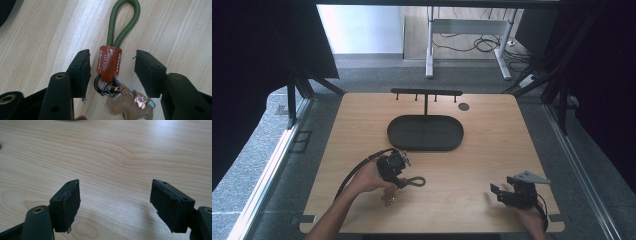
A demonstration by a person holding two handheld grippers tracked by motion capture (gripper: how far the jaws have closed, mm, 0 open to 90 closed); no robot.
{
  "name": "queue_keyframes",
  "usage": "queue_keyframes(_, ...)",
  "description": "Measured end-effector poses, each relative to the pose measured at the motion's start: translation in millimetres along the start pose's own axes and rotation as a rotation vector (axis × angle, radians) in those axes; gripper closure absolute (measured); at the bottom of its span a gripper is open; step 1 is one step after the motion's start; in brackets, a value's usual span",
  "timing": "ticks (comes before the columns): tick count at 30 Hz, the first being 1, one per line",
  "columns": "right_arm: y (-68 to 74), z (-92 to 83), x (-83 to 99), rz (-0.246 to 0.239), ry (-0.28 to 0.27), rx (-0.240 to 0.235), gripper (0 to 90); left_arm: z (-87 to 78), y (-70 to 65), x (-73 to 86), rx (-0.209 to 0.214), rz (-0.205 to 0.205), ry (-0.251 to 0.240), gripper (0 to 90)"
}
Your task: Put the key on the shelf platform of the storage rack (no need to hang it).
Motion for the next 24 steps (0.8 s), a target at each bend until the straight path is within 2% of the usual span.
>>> queue_keyframes(9, -0.1, 1.0, 0.5, 0.0, -0.001, 0.002, 24.5, 10.9, 4.1, 3.3, 0.006, -0.004, 0.035, 49.0)
queue_keyframes(18, 0.3, 1.0, 0.4, -0.006, 0.003, 0.002, 24.5, 18.4, 7.4, 2.6, -0.003, -0.009, 0.047, 51.8)
queue_keyframes(24, -0.8, 0.5, 0.6, 0.0, 0.004, 0.003, 24.5, 19.2, 7.9, 1.6, 0.005, -0.003, 0.046, 56.9)
Point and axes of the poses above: each handheld gripper's, and its own axes: z roughly forward along the jaws, x roughly out of its underside, y roughly to its left, the point moved 2 cm from there along z, roughly forward along the jaws, and after that the axes turned 1 degree about -z, right-handed, at the moved point
